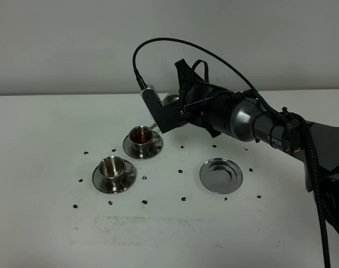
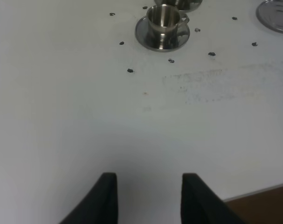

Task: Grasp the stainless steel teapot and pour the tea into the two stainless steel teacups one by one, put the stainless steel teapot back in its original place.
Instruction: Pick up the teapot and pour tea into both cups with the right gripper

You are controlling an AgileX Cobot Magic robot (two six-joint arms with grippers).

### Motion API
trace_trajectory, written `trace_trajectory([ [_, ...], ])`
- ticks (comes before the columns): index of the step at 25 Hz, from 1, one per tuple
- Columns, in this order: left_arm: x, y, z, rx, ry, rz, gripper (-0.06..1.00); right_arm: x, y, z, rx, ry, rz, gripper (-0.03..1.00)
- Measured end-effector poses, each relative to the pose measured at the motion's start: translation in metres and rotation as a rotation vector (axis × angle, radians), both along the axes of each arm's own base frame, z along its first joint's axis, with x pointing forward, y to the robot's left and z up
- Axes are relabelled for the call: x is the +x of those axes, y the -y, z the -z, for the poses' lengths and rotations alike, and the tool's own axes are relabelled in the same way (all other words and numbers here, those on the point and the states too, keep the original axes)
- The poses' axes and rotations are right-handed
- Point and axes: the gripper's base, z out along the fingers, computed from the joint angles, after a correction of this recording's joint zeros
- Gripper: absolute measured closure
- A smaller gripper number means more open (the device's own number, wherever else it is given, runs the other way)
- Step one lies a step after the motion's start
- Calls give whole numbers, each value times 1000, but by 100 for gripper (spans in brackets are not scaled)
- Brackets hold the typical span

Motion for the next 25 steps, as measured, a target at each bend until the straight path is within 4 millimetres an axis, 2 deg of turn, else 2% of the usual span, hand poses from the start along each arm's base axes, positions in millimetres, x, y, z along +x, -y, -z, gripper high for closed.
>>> trace_trajectory([
  [25, 0, 0, 0, 0, 0, 0, 63, 1, 0, -1, -20, 17, -15, 76],
])
